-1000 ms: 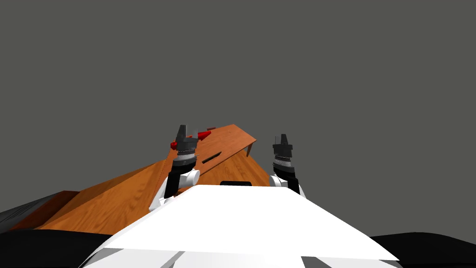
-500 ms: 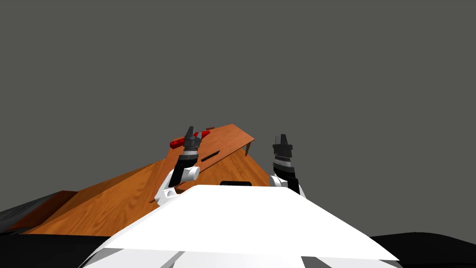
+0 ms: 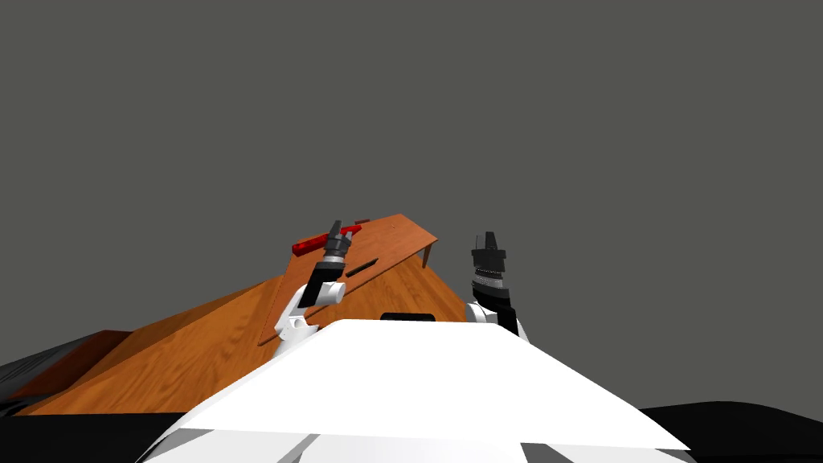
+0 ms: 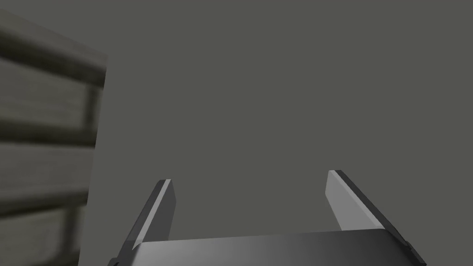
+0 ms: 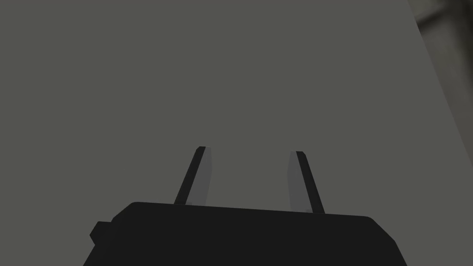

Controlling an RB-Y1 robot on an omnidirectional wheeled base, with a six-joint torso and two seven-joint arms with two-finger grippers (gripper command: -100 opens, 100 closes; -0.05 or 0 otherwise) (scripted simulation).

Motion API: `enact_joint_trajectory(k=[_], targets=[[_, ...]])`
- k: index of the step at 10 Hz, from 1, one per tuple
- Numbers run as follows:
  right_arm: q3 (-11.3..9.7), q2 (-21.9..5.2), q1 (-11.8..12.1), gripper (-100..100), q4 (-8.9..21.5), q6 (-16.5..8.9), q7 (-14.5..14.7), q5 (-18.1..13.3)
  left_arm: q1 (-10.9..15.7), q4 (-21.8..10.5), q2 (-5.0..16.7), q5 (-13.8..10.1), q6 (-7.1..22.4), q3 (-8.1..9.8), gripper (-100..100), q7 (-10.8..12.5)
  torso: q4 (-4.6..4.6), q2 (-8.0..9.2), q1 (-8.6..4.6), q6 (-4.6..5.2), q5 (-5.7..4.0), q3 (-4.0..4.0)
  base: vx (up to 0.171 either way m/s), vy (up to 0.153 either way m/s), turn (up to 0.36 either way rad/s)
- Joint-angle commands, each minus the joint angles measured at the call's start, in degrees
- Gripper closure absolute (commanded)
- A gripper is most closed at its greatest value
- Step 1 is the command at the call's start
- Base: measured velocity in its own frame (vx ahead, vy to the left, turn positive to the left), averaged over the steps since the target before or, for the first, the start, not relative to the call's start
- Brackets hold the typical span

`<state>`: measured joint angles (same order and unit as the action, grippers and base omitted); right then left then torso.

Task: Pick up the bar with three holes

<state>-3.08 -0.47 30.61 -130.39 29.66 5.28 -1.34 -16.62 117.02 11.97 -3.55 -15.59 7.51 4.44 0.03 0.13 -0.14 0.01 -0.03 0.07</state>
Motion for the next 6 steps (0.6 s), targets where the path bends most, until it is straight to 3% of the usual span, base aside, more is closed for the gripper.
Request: enact_joint_trajectory(k=[1, 4, 5, 6], targets=[[0.0, 0.0, 0.0, 0, 0.0, 0.0, 0.0, 0.0, 1.0, -1.1, 0.5, -0.2, 2.8, 0.43, -100, 0.6, 0.00, 0.00, 0.00, 0.00, 0.00, 0.00, -0.034, -0.033, -0.013], [0.0, 0.0, 0.0, 0, 0.0, 0.0, 0.0, 0.0, 4.9, -6.1, 2.0, -0.8, 7.6, 1.79, -100, 2.8, 0.00, -0.02, 0.03, -0.01, 0.00, -0.01, -0.036, -0.038, -0.021], [0.0, 0.0, 0.0, 0, 0.0, 0.0, 0.0, 0.0, 4.9, -6.7, 2.0, -0.8, 9.2, 1.79, -100, 2.8, 0.00, -0.01, 0.01, 0.00, 0.00, 0.00, -0.030, -0.036, -0.013], [0.0, 0.0, 0.0, 0, 0.0, 0.0, 0.0, 0.0, 6.9, -8.6, 2.6, -1.1, 11.0, 2.49, -100, 3.8, 0.00, -0.02, 0.03, -0.02, 0.00, -0.01, -0.032, -0.045, -0.019]])
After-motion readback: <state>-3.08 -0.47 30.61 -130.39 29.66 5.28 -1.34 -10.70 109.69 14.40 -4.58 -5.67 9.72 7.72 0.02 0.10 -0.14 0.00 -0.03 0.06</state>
